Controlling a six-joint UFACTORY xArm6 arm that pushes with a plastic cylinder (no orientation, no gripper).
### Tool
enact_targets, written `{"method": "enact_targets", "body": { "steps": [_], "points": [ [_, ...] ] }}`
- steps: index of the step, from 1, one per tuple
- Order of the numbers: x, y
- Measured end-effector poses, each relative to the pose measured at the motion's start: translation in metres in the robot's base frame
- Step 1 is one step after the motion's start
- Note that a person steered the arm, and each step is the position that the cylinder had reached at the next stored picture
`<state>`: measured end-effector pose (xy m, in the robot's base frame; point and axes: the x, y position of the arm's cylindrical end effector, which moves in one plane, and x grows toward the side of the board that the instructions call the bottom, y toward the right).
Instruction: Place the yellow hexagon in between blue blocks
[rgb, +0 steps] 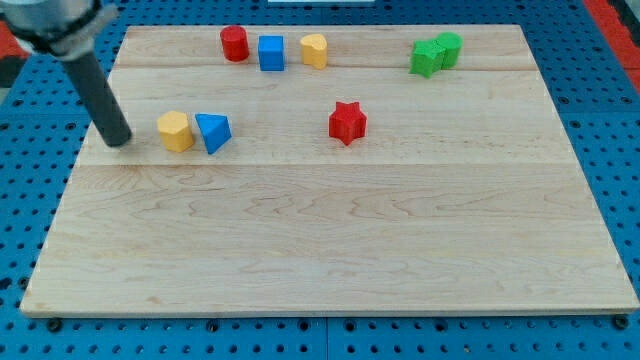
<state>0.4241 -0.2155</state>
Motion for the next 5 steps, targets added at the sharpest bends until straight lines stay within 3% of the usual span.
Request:
{"method": "enact_targets", "body": {
  "steps": [2, 3, 4, 5],
  "points": [
    [-0.088, 0.075],
    [-0.080, 0.082],
    [-0.037, 0.039],
    [-0.039, 0.110]
  ]
}}
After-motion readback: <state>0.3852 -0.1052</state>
